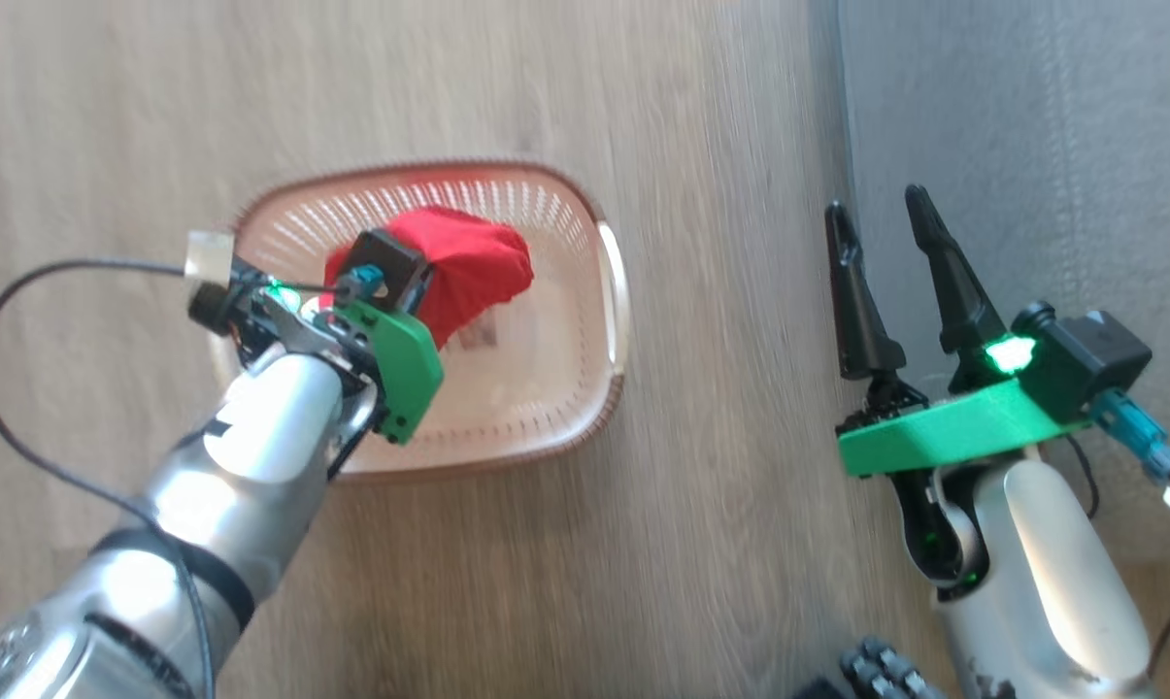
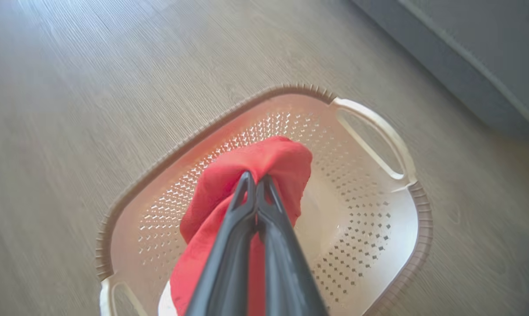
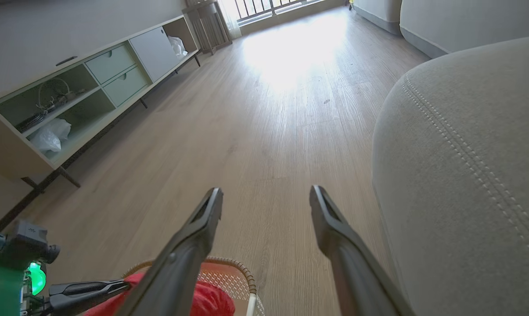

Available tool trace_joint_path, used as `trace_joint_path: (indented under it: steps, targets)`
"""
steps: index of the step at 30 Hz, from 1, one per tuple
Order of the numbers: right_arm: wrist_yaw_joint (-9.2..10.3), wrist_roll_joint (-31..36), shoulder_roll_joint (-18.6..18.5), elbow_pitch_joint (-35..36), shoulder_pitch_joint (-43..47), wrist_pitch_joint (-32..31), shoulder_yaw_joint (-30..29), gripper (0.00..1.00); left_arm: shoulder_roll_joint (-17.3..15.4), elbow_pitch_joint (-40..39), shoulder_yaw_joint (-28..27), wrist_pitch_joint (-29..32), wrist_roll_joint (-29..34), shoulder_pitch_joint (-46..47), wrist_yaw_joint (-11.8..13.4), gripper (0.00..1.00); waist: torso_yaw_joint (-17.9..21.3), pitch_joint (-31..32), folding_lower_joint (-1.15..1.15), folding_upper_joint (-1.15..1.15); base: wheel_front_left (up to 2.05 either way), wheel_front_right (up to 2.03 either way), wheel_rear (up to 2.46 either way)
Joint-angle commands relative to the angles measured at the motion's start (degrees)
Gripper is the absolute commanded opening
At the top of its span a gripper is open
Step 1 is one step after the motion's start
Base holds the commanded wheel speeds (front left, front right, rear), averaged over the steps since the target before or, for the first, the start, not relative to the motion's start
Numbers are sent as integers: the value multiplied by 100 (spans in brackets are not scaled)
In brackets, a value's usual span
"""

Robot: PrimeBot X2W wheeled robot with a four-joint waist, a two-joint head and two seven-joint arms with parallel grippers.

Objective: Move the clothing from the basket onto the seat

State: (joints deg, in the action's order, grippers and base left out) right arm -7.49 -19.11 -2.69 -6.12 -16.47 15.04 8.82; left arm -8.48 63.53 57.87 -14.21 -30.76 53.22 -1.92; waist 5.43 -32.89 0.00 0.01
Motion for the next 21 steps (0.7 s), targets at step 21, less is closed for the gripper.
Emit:
trace_joint_path:
  steps: [21]
  targets:
    - [0,-145,-19,-387,949,-4,-20,100,-378,-4219,-3267,-78,1292,-2008,699,0,-739,2709,0,-1,0,0,0]
